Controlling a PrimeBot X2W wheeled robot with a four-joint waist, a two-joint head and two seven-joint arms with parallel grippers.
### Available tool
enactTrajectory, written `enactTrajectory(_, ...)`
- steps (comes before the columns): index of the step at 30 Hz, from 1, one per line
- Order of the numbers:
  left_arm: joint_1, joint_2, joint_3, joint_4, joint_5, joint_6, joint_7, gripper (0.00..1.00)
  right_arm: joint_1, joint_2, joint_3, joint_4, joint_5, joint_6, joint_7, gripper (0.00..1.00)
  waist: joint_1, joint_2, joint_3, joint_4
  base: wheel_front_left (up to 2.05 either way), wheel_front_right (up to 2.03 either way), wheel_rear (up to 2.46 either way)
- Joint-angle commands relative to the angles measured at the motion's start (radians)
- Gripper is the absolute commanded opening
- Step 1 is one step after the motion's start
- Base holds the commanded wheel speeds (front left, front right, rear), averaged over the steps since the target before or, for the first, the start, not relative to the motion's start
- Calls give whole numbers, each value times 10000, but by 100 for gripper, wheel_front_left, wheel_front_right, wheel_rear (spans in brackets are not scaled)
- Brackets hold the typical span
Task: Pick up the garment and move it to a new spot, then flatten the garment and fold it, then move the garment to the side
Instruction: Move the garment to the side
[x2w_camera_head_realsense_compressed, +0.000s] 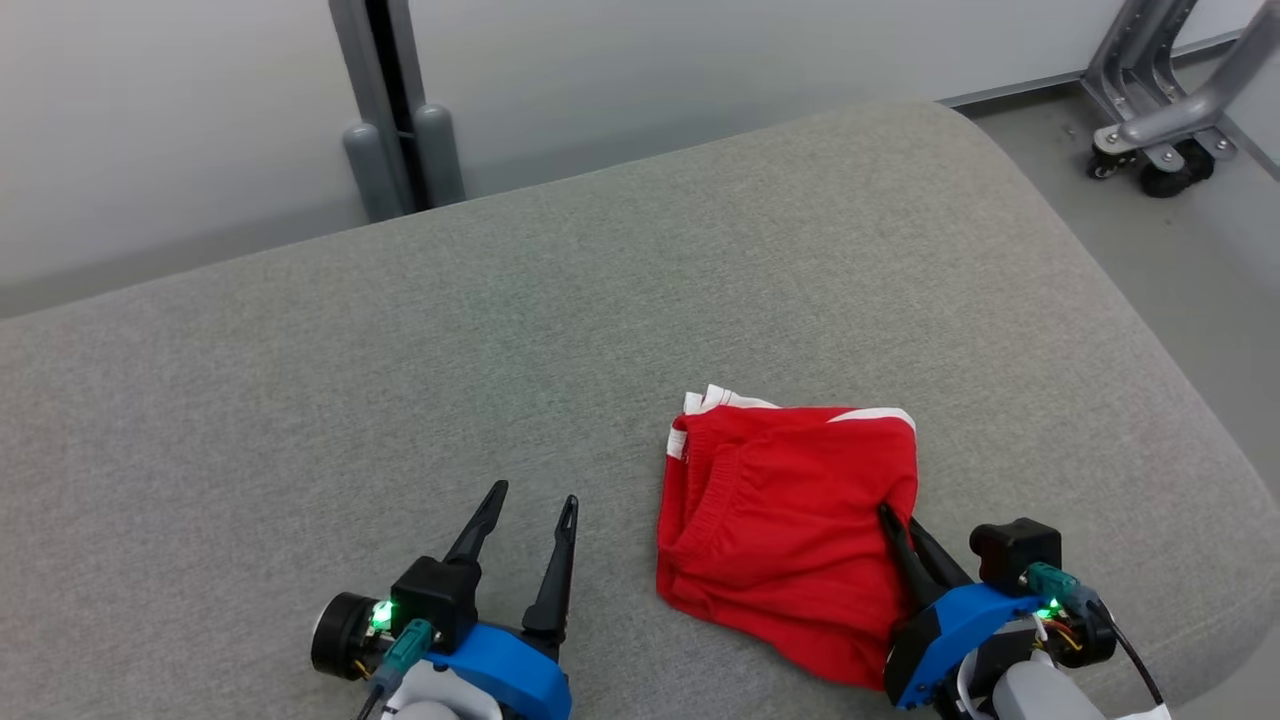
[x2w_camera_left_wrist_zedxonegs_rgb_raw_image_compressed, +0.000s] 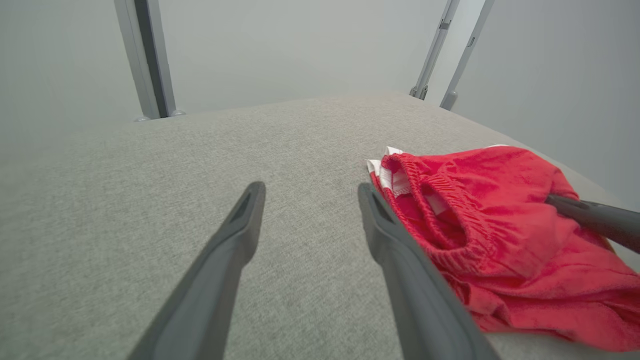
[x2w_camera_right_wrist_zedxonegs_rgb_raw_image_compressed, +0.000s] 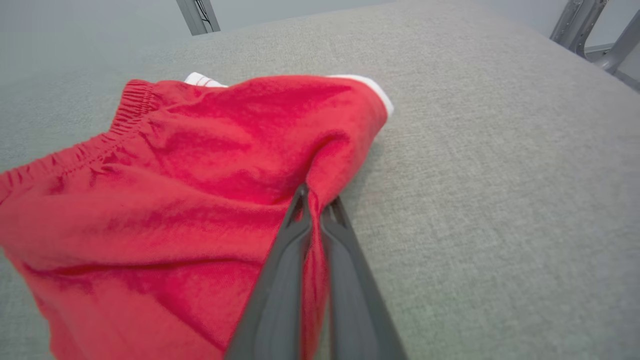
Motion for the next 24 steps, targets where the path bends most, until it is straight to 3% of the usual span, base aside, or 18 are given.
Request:
enactTrajectory(1, -128, 21, -65, 68, -3, -27, -47, 100, -64, -23, -43, -30, -163, -3, -3, 0, -1, 0, 8, -85, 0, 0, 0)
enactTrajectory(6, -279, 22, -207, 284, 158, -92, -47, 100, -740, -45, -580, 260, -984, -3, -4, 0, -1, 0, 382, 184, 0, 0, 0)
enactTrajectory(13, -492, 72, 39, 531, 571, -191, -47, 100, -2286, -895, -1224, 1099, -2109, -3, 4, 0, -1, 0, 1046, 996, 0, 0, 0)
enactTrajectory(17, -682, 141, 273, 523, 788, -281, -47, 100, -3708, -2199, -1850, 2031, -2960, -5, 366, 0, -1, 0, 1581, 1695, 0, 0, 0)
enactTrajectory(24, -907, 174, 532, 442, 961, -331, -36, 100, -4883, -3686, -3552, 2709, -4151, -3, 914, 0, -1, 0, 2148, 2381, 0, 0, 0)
